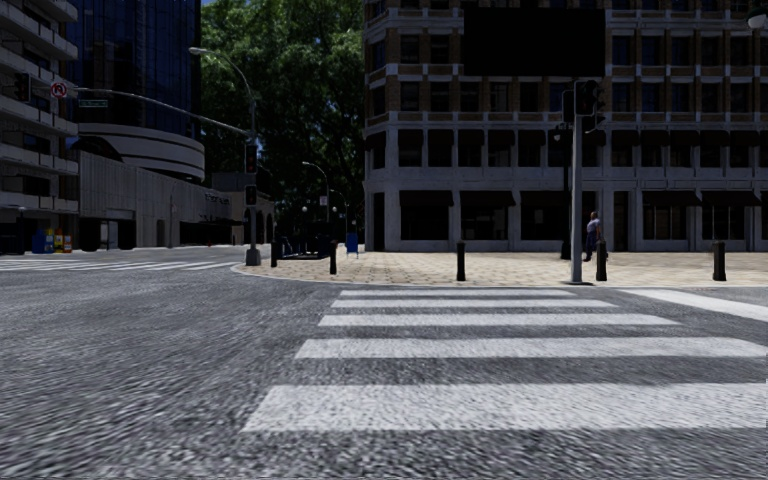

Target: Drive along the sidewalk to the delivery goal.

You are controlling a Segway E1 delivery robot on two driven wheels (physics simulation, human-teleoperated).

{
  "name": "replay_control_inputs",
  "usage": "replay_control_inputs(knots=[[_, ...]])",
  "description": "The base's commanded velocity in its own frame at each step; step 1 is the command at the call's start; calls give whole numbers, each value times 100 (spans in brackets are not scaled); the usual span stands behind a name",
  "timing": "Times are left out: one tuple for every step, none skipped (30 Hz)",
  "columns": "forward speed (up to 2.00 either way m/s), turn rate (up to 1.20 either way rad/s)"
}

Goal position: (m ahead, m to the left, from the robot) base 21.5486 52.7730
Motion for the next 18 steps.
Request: replay_control_inputs(knots=[[200,0],[200,0],[200,0],[200,0],[200,0],[200,0],[200,0],[200,0],[200,0],[200,0],[200,0],[200,0],[200,0],[200,0],[200,0],[200,0],[200,0],[200,0]])
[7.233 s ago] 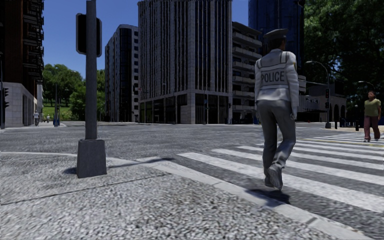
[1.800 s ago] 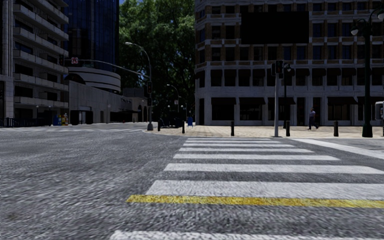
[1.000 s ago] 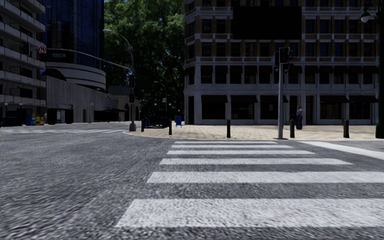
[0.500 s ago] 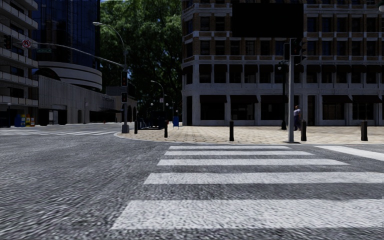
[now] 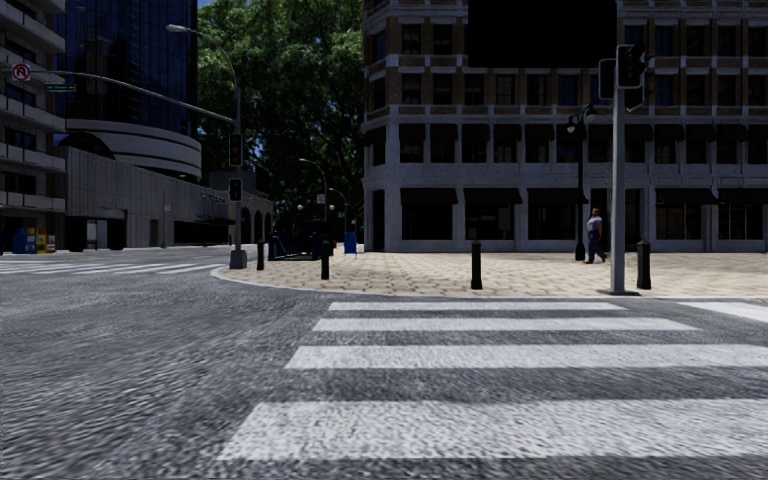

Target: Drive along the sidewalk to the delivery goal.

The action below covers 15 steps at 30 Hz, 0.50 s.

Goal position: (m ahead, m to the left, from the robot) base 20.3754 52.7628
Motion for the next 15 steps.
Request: replay_control_inputs(knots=[[200,0],[200,0],[200,0],[200,0],[200,0],[200,0],[200,0],[200,0],[200,0],[200,0],[200,0],[200,0],[200,0],[200,0],[200,0]])
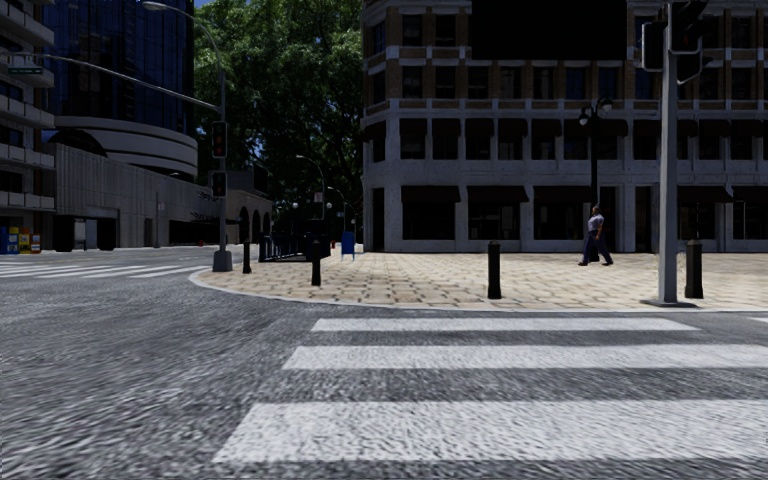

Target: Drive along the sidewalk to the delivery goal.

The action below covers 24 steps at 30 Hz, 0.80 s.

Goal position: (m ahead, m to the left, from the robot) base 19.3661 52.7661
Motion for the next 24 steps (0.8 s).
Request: replay_control_inputs(knots=[[200,0],[200,0],[200,0],[200,0],[200,0],[200,0],[200,0],[200,0],[200,0],[200,0],[200,0],[200,0],[200,0],[200,0],[200,0],[200,0],[200,0],[200,0],[200,0],[200,0],[200,0],[200,0],[200,0],[200,0]])
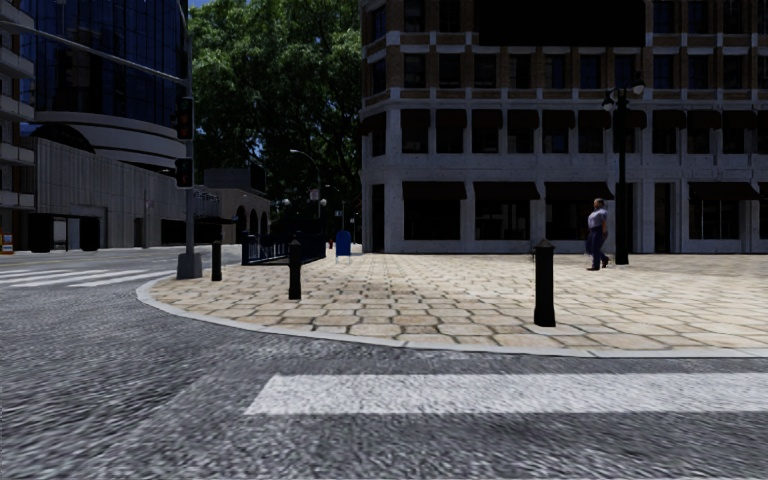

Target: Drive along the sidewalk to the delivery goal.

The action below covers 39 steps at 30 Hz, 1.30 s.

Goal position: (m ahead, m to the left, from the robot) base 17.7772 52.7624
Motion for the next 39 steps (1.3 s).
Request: replay_control_inputs(knots=[[200,0],[200,0],[200,0],[200,0],[200,0],[200,0],[200,0],[200,0],[200,0],[200,0],[200,0],[200,0],[200,0],[200,0],[200,0],[200,0],[200,0],[200,0],[200,0],[200,0],[200,0],[200,0],[200,0],[200,0],[200,4],[200,9],[200,9],[200,11],[200,10],[196,0],[181,0],[181,0],[170,0],[166,0],[164,0],[164,0],[163,0],[163,0],[163,0]])
